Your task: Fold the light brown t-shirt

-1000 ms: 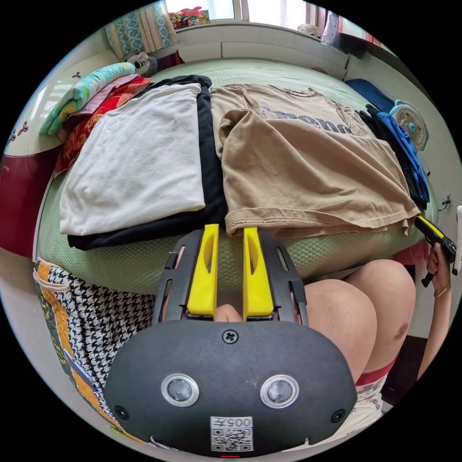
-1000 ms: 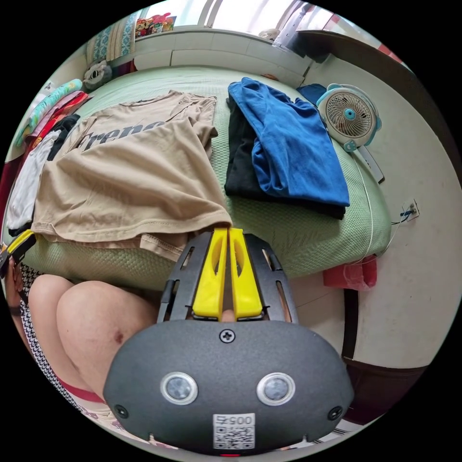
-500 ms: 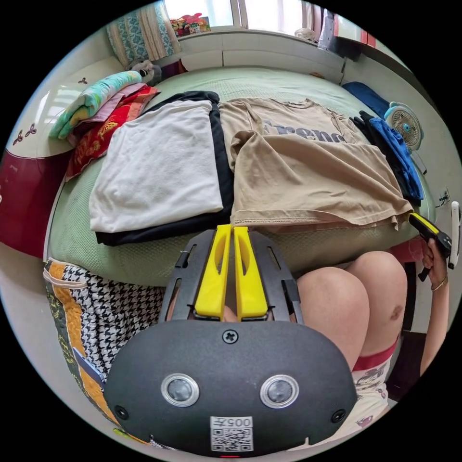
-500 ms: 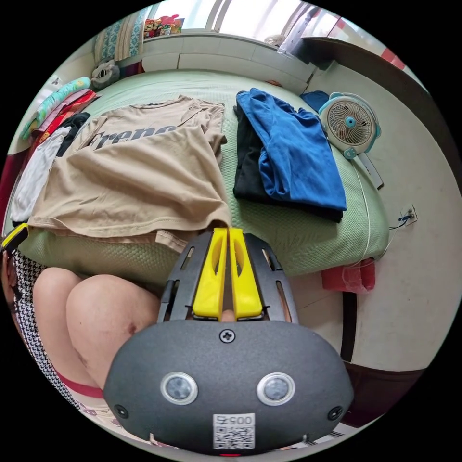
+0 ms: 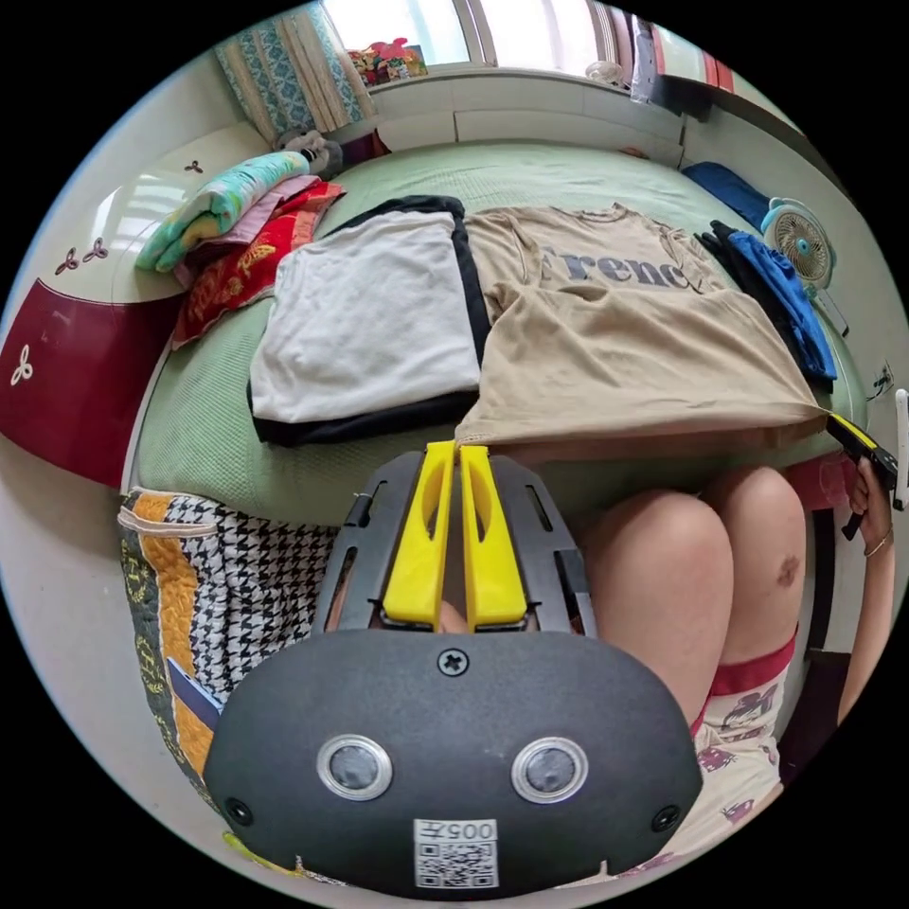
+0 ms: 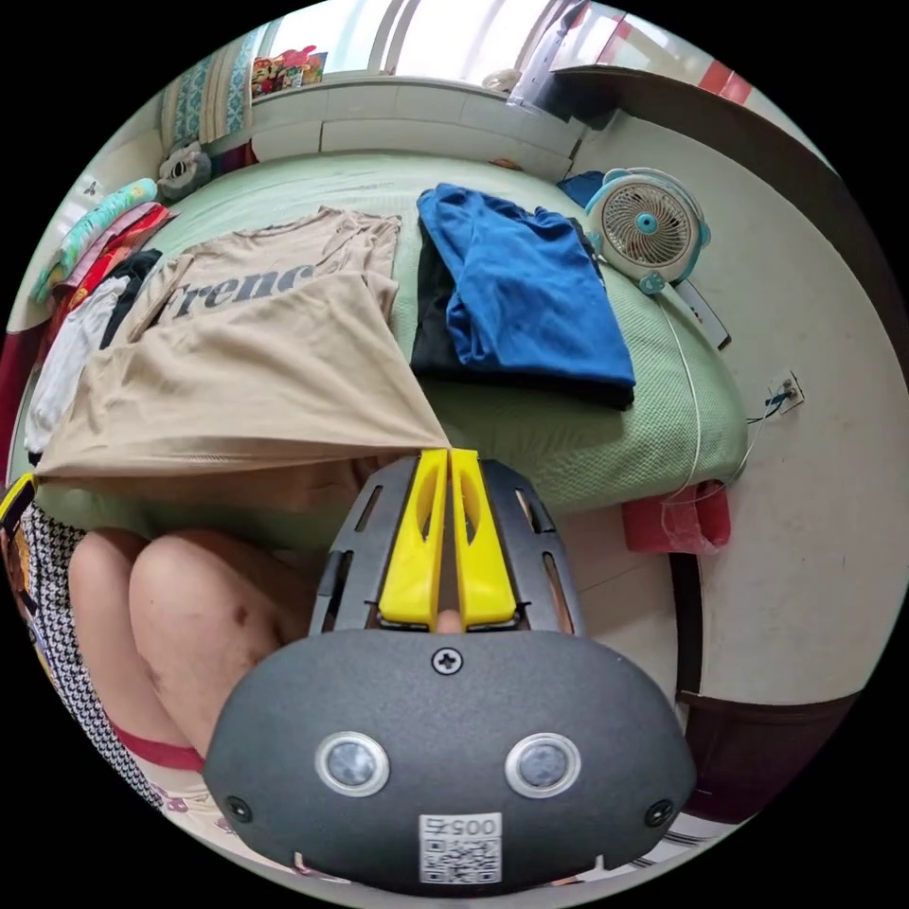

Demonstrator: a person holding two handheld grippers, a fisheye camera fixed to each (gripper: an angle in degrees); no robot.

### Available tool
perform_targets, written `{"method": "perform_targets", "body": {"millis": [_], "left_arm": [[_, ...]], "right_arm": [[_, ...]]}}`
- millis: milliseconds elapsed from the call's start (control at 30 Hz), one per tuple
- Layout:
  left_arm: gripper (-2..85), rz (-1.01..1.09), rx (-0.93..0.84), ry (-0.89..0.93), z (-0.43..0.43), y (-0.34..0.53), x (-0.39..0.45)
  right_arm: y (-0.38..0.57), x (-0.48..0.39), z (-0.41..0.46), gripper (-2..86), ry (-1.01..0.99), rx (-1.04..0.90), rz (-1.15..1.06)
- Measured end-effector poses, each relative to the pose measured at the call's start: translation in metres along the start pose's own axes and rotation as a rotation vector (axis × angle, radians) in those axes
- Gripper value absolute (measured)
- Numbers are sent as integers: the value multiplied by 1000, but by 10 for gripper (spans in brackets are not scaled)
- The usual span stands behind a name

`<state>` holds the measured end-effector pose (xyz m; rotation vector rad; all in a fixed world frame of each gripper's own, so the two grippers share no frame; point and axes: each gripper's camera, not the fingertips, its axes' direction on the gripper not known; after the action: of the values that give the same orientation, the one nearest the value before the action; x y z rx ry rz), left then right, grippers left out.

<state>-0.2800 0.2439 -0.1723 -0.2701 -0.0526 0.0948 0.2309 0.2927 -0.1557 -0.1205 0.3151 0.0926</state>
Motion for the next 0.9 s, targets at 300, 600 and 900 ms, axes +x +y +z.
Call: {"method": "perform_targets", "body": {"millis": [300, 600, 900], "left_arm": [[34, -90, -49, 7, 8, 33, -32], [89, 13, 44, 127, -13, 19, -18], [111, 51, 11, 107, -15, 11, -11]], "right_arm": [[25, 11, 18, 46, -50, -98, -91], [24, 23, -19, 83, -193, -2, -144], [35, 14, -36, 90, -219, -120, -381]]}}
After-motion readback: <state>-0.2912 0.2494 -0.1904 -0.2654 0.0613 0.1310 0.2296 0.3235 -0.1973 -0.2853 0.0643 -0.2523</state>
